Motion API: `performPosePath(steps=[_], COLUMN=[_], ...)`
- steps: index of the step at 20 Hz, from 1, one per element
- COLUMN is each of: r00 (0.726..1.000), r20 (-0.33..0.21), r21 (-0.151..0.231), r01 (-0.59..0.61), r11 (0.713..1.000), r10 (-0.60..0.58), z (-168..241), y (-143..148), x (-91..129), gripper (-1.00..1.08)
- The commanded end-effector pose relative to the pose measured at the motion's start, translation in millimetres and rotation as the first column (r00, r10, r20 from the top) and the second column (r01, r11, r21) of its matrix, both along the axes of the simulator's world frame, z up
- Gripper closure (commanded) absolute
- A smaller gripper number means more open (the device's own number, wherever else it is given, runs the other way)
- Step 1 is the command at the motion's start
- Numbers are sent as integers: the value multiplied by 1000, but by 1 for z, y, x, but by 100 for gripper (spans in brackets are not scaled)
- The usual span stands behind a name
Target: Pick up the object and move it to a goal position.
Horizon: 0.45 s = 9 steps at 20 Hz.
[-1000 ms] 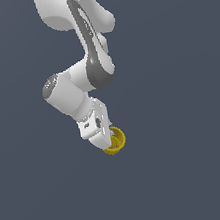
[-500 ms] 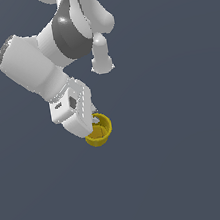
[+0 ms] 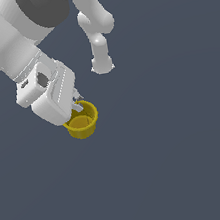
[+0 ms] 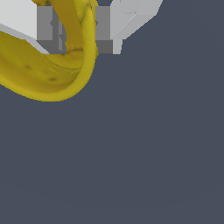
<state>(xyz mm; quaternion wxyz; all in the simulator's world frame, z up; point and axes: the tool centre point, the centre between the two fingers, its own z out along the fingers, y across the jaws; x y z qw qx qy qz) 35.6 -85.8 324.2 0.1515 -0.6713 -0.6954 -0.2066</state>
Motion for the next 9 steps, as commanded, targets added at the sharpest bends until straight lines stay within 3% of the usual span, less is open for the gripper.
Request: performPosePath(steps=[1, 9], r00=[1000, 1000], r20=[1, 2], r21=[0, 1], r01=[0, 0], r11=[1000, 1000], r10=[0, 0], z=[13, 26], y=[-5, -12], x=[1, 2], gripper=[108, 108])
